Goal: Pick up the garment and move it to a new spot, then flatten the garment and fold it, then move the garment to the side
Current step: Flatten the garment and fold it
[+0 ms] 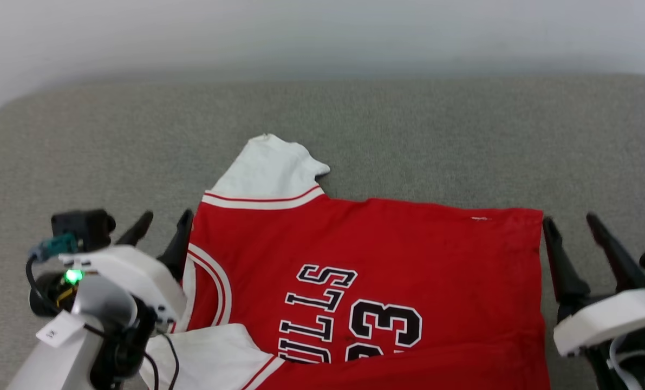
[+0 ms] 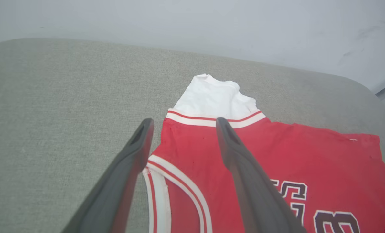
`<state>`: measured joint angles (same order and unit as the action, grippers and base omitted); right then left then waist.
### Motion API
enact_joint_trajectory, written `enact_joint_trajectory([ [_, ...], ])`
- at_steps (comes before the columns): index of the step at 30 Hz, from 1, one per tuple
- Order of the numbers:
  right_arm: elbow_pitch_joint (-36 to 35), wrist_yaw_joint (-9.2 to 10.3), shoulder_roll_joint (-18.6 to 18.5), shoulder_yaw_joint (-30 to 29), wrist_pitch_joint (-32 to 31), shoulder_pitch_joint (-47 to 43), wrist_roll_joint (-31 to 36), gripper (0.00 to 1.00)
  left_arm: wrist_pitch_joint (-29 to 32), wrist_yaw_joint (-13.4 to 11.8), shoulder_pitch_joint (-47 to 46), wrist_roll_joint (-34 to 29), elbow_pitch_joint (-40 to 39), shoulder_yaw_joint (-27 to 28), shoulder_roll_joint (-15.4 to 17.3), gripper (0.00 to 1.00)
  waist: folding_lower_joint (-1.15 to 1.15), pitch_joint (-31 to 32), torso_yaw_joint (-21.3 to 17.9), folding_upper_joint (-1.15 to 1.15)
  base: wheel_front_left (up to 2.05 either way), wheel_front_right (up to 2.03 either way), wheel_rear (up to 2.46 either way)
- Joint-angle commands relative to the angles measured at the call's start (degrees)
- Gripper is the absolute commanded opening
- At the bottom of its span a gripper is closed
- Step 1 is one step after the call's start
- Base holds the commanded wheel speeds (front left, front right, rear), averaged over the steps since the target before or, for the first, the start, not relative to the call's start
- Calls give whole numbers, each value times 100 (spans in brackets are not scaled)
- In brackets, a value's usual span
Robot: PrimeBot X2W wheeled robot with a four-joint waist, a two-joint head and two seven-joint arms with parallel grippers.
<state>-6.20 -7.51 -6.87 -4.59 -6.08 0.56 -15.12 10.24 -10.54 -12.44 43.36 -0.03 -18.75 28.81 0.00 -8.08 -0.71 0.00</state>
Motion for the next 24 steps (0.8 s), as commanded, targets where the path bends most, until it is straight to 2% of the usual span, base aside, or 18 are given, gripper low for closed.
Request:
enact_joint_trajectory([
  [1, -150, 5, 5, 11, 70, 227, 91, 100, -132, 46, -268, -101, 53, -14, -45, 100, 0, -402, -122, 0, 0, 0, 0],
  [6, -588, 6, 5, 5, 67, 682, 279, 100, -333, 203, -1141, -313, 361, -14, -96, 100, 0, -1099, -321, 0, 0, 0, 0],
  [11, -713, 5, 86, 35, 96, 1054, 394, 100, -7, 506, -2026, -272, 824, -65, -3, 100, 0, -1564, -547, 0, 0, 0, 0],
  [18, -432, 6, 231, 136, 202, 1264, 318, 100, 1280, 849, -3134, 150, 1525, -172, 162, 100, 0, -1917, -845, 0, 0, 0, 0],
  [22, -280, 5, 292, 226, 295, 1322, 266, 100, 2312, 919, -3690, 432, 1905, -265, 287, 100, 0, -2076, -992, 0, 0, 0, 0],
  [24, -182, 6, 314, 267, 308, 1365, 198, 100, 2725, 867, -3949, 457, 2049, -335, 354, 100, 0, -2143, -1071, 0, 0, 0, 0],
])
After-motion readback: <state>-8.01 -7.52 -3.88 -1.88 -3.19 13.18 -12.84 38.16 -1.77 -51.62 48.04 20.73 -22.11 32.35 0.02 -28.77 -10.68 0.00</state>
